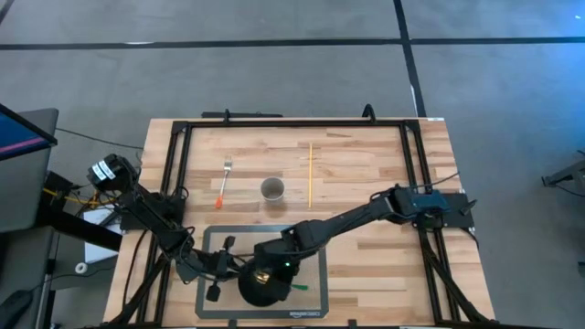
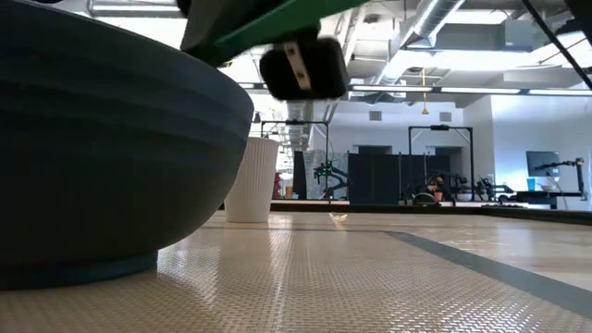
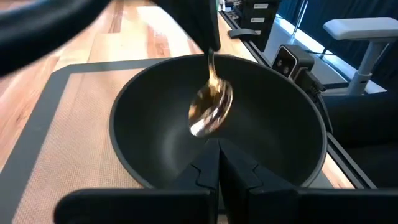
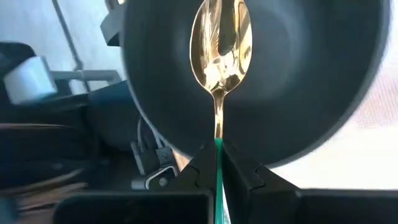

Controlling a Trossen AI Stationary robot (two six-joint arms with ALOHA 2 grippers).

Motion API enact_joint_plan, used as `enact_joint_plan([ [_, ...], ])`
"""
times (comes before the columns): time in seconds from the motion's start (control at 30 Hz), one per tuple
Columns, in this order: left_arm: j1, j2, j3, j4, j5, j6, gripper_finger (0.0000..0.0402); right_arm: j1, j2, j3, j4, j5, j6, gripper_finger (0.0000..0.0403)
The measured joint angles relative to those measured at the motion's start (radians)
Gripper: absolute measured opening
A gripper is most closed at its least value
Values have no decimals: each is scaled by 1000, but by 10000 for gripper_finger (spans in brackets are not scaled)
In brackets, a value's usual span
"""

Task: Pick & Place Utensil
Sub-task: Put the green spoon into the black bowl

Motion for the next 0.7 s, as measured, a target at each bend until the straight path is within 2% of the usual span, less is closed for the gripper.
enact_joint_plan([
  [0.2,1,0,1,0,-6,1,3,-29,41,3,-12,-92,13,4],
  [0.47,1,0,1,-1,-5,-1,4,-96,36,4,-2,-93,6,10],
  [0.7,1,0,1,-9,-5,-2,4,-107,37,4,11,-115,-31,11],
])
